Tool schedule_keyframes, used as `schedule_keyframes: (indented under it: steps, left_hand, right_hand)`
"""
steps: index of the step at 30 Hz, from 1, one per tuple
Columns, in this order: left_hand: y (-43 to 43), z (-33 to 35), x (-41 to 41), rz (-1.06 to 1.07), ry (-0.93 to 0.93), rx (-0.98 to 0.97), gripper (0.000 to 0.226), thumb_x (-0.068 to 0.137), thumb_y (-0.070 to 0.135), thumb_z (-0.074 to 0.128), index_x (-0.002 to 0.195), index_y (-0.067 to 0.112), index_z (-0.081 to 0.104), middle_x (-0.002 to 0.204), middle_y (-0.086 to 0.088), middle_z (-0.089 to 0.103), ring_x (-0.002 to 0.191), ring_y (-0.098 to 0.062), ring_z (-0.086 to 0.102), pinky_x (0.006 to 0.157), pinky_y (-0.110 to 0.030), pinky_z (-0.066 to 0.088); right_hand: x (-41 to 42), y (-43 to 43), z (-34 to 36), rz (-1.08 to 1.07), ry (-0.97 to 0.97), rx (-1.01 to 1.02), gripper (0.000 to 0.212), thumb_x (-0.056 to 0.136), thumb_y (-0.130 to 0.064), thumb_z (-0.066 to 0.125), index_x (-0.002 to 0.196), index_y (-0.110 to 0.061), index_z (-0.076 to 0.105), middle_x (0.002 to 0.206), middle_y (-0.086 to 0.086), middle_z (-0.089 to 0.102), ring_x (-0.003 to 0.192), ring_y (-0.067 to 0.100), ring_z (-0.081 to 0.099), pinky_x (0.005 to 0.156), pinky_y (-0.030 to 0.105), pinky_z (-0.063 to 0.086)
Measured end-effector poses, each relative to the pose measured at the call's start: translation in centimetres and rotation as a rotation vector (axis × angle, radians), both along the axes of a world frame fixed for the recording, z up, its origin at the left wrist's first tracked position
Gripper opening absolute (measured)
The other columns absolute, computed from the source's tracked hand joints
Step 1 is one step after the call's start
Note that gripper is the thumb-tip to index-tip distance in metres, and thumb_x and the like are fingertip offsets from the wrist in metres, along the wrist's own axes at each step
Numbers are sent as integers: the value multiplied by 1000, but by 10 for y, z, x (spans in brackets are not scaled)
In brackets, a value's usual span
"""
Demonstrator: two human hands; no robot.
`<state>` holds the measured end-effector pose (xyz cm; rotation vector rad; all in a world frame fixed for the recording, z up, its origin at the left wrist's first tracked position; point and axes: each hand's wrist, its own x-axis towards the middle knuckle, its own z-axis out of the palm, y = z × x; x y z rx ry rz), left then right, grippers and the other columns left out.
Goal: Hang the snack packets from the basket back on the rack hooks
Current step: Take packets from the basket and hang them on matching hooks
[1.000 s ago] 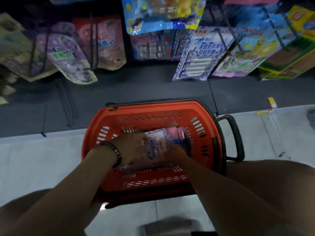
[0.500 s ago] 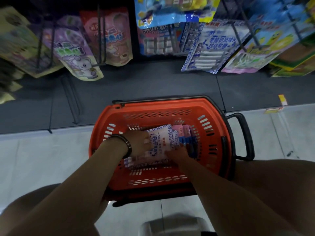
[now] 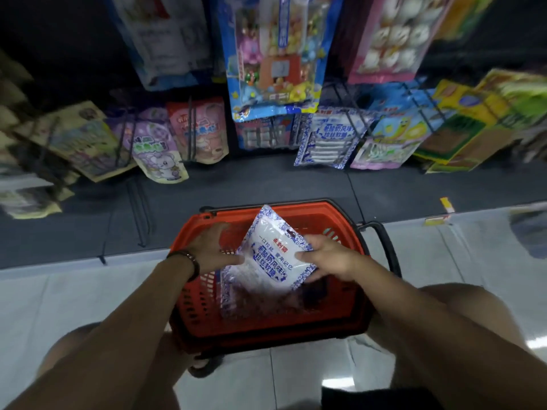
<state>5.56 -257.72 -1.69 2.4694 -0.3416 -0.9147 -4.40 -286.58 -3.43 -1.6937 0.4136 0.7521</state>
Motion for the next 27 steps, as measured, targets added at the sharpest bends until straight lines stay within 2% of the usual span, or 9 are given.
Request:
schedule_keyframes:
  steps: [2,5,9,12,15,19,22,24,27]
  left_hand:
    - [3,14,-5,-1,65,-146,88,71,50,93,147,29,53,145,19,54,133,-7,55,118,-33,39]
    - [6,21,-22,93,176,-391,55,77,42,91,123,20,71,125,4,77,118,-20,72,109,-52,53]
    - [1,52,-69,268,38,-568,17,97,13,73,113,10,69,112,-4,80,105,-29,76,98,-55,59]
    - [-6,74,-98,354,-25,-728,15,101,10,66,115,13,68,116,-3,79,108,-26,75,95,-48,60]
    - [-16,96,-122,427,-69,-816,14,102,12,65,115,18,68,118,2,79,108,-19,75,91,-38,59]
    - [-23,110,-141,487,-34,-829,16,102,31,67,114,22,73,115,-3,79,107,-29,75,93,-53,60]
    - [-26,118,-144,520,-57,-783,28,95,42,75,112,20,75,109,-4,81,101,-27,77,95,-55,60]
    - [-35,124,-148,634,-94,-775,43,85,45,85,115,20,66,108,-5,78,96,-21,76,92,-47,61]
    - [-48,126,-159,646,-317,-692,45,74,56,84,107,37,58,113,4,70,102,-16,70,90,-48,61]
  right_hand:
    - [-1,-9,43,78,-52,30,27,108,-10,57,132,-20,65,123,9,77,114,29,75,87,48,65]
    - [-6,-16,96,70,-162,75,30,106,-10,61,134,-19,67,124,9,78,112,29,76,83,43,65]
    - [-32,-21,138,-68,-297,60,25,102,-13,69,127,-11,72,117,12,80,108,38,76,85,49,61]
    - [-57,-21,151,-284,-340,226,29,99,-13,72,127,-9,68,119,15,78,98,30,78,84,44,64]
    - [-83,-16,150,-271,-315,292,37,97,-21,74,133,-14,68,127,14,76,111,40,74,100,54,58]
    - [-103,-1,139,-240,-324,217,32,99,-28,73,126,-11,73,123,11,78,114,43,72,95,67,54]
    - [-107,9,145,-301,-409,185,24,101,-24,71,119,-10,77,116,8,81,105,37,76,73,41,56]
    - [-106,12,149,-329,-480,169,20,101,-17,70,117,-9,78,115,4,81,106,25,77,82,35,58]
    - [-103,22,153,-397,-567,94,16,99,-14,73,113,-9,80,112,5,82,106,27,78,96,50,61]
